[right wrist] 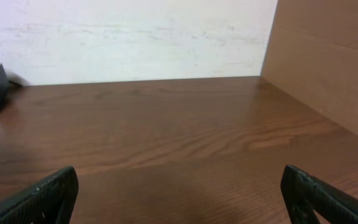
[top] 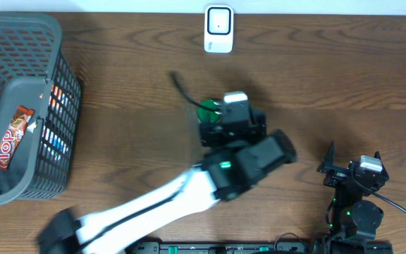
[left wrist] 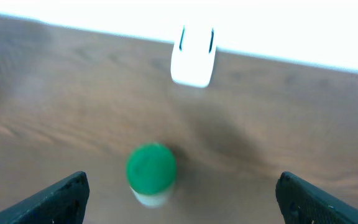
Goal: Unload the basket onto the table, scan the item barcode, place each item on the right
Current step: 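Lower the jar onto the table and open the left gripper, then reach the left gripper into the basket and grasp the red TOP bar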
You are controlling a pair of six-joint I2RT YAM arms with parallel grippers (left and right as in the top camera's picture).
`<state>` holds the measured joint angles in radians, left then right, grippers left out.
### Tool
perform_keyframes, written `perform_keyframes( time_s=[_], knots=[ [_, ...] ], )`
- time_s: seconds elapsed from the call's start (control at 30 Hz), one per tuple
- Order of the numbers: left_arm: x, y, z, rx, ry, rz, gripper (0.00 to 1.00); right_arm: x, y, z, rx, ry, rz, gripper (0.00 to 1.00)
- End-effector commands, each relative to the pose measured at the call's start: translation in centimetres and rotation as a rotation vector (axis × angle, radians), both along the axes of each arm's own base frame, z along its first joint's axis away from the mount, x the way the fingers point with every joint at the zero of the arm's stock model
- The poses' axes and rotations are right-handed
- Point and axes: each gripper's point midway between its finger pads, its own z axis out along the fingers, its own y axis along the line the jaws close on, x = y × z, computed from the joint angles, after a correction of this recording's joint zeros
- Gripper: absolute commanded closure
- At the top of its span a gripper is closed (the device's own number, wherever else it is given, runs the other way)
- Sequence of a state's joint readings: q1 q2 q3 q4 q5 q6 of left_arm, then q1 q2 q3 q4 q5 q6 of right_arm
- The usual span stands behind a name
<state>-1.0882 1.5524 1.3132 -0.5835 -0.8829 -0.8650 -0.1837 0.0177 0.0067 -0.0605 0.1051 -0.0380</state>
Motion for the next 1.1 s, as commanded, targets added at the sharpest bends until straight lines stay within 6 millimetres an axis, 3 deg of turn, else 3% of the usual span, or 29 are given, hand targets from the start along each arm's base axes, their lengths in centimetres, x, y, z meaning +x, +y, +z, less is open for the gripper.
perform_keyframes(
  time_s=[0.0, 0.1, 0.17, 0.23, 0.27, 0.37, 0.43, 0.57, 0.73, 0.87, 1.07],
  knots=[
    [0.6, 6.0, 7.1, 0.052, -0.079, -0.003, 0.04, 0.1, 0.3, -0.1, -0.012, 0.005, 0.014, 0.01],
    [0.7, 14.2, 12.1, -0.033, -0.132, 0.143, 0.04, 0.1, 0.3, -0.1, -0.011, 0.005, 0.014, 0.01],
    [0.0, 19.5, 14.5, -0.104, -0.153, 0.217, 0.05, 0.1, 0.3, -0.1, -0.011, 0.005, 0.014, 0.01],
    [-0.9, 23.5, 16.3, -0.164, -0.183, 0.255, 0.05, 0.1, 0.3, -0.1, -0.012, 0.005, 0.014, 0.01],
    [-2.6, 27.7, 18.1, -0.202, -0.237, 0.324, 0.05, 0.1, 0.3, -0.1, -0.012, 0.005, 0.014, 0.01],
    [-5.7, 33.3, 19.4, -0.218, -0.312, 0.502, 0.05, 0.1, 0.3, -0.1, -0.011, 0.005, 0.014, 0.01],
    [-7.1, 36.0, 19.3, -0.204, -0.322, 0.611, 0.05, 0.1, 0.3, -0.1, -0.012, 0.005, 0.014, 0.01],
    [-7.5, 39.5, 17.8, -0.173, -0.262, 0.748, 0.04, 0.1, 0.3, -0.1, -0.011, 0.005, 0.014, 0.01],
    [-3.2, 42.8, 14.7, -0.184, -0.148, 0.772, 0.04, 0.1, 0.3, -0.1, -0.012, 0.005, 0.014, 0.01],
    [1.0, 45.9, 9.6, -0.244, 0.035, 0.788, 0.03, 0.1, 0.3, -0.1, -0.011, 0.005, 0.014, 0.01],
    [3.5, 50.2, 1.4, -0.322, 0.282, 0.903, 0.03, 0.1, 0.3, -0.1, -0.012, 0.005, 0.014, 0.01]
  ],
)
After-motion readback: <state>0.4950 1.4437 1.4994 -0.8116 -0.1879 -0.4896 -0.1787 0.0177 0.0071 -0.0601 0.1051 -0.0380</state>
